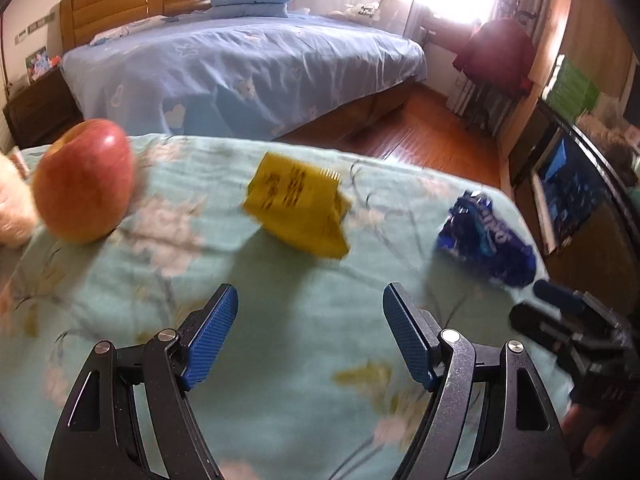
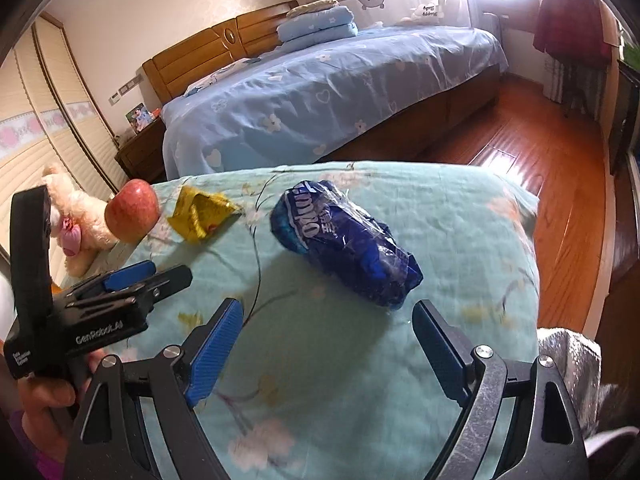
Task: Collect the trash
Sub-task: 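Grasp the yellow snack packet with the left tool while the right tool grasps the blue wrapper, then carry the yellow packet and blue wrapper over the bin with both tools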
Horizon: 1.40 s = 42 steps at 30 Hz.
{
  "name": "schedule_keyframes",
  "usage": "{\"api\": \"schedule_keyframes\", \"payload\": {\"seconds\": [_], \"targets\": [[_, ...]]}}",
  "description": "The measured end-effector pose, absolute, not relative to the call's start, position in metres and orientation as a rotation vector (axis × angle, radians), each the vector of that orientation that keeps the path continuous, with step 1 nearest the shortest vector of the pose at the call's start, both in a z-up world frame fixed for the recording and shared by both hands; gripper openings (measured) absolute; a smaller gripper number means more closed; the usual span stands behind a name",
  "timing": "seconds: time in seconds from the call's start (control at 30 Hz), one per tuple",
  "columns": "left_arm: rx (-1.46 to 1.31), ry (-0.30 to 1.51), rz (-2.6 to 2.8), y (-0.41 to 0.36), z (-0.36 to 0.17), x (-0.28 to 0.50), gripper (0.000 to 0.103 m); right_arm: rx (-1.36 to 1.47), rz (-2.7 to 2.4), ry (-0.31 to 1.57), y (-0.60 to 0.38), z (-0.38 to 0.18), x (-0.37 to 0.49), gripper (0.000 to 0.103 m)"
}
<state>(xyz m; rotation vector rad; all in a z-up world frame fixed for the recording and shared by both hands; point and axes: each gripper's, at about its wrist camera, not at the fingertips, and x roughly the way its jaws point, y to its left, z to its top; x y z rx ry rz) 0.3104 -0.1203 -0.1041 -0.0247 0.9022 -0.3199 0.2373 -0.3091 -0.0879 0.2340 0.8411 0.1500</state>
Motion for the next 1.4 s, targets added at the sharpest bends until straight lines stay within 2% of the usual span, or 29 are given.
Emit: {"api": "schedule_keyframes", "payload": {"seconds": [0.27,0.33,0.37,0.43,0.5,0.67,0.73,0.77,0.8,0.9,1.4], "targets": [[-0.069,0.895,-0.314,-0.122,-0.102,0.336,0.077,0.227,0.143,0.854,-0.321,-0.092,0.237,0.088],[-0.052,0.884,-0.308,-0.122,-0.103,0.339,0.073,0.218,0.152,0.843,-0.323,-0.090,0.236,0.088],[-0.041,0.882,-0.307,-0.123,-0.105,0.340,0.067,0.202,0.153,0.846,-0.322,-0.090,0.239,0.088],[-0.037,0.906,-0.324,-0.123,-0.111,0.345,0.031,0.183,0.167,0.847,-0.320,-0.088,0.244,0.088],[-0.048,0.931,-0.350,-0.123,-0.118,0.348,0.018,0.176,0.177,0.845,-0.317,-0.087,0.251,0.088],[-0.039,0.910,-0.369,-0.117,-0.118,0.332,0.017,0.129,0.163,0.851,-0.310,-0.088,0.262,0.086],[-0.036,0.910,-0.378,-0.114,-0.118,0.323,0.017,0.127,0.165,0.860,-0.308,-0.091,0.264,0.074],[-0.035,0.909,-0.383,-0.114,-0.118,0.319,0.017,0.125,0.159,0.873,-0.308,-0.093,0.265,0.057],[-0.032,0.909,-0.386,-0.113,-0.117,0.315,0.017,0.125,0.151,0.886,-0.307,-0.095,0.266,0.044],[-0.024,0.909,-0.389,-0.110,-0.115,0.300,0.017,0.148,0.143,0.892,-0.307,-0.098,0.257,0.029],[0.014,0.915,-0.434,-0.104,-0.112,0.199,0.017,0.292,0.114,0.844,-0.294,-0.087,0.147,0.027]]}}
